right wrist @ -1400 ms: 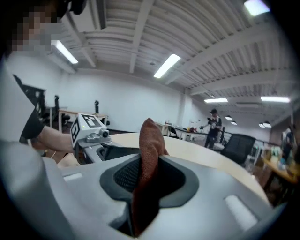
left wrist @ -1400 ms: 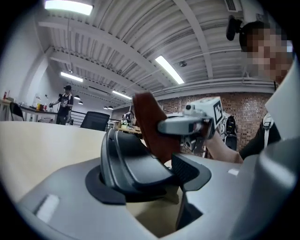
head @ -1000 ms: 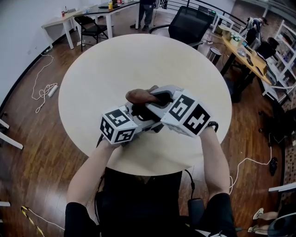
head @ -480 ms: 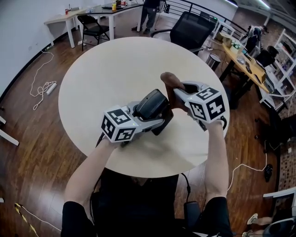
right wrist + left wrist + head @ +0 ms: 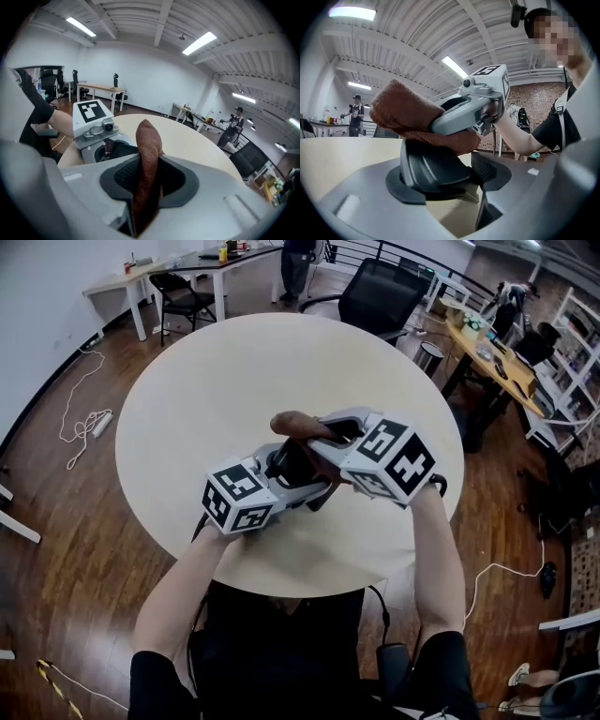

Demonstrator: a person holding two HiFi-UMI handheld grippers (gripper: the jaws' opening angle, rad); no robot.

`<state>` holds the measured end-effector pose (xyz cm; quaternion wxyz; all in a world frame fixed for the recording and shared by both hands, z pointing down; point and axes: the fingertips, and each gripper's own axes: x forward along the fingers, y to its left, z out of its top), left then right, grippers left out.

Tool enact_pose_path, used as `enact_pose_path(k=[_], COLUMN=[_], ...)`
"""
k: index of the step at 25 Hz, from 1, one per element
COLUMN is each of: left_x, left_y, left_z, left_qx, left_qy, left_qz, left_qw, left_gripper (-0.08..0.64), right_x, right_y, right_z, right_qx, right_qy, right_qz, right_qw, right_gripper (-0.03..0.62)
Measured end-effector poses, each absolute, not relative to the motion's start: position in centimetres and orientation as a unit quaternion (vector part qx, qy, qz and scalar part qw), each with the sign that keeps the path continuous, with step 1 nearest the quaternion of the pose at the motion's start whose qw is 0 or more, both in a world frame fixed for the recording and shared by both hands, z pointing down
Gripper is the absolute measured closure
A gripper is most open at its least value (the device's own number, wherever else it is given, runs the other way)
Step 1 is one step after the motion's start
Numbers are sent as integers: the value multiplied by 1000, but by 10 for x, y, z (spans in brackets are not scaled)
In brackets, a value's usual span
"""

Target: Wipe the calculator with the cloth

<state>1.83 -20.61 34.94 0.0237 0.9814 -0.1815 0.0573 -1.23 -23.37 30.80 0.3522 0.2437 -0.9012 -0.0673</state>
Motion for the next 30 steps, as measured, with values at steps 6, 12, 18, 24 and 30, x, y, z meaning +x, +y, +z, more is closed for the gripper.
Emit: enact_pose_path(k=[6, 12, 18, 24, 30], left_x=[22, 13, 16, 16, 16], left_y=[-210, -208, -205, -202, -200], left_z=[347, 349, 347, 348, 347], left_qx=[981, 982, 982, 983, 982], left_qy=[-181, -180, -177, -175, -177], left_qz=[54, 55, 56, 57, 60], left_qw=[36, 27, 18, 8, 1], left_gripper=[267, 265, 265, 265, 265], right_x=[33, -36, -68, -72, -60], right_y=[-272, -203, -179, -183, -193], right_z=[296, 269, 293, 316, 313], right_qx=[329, 214, 149, 148, 180], right_qy=[-875, -928, -925, -909, -897], right_qz=[-64, -74, -73, -78, -98], right_qw=[350, 296, 342, 381, 393], right_gripper=[495, 495, 495, 495, 495])
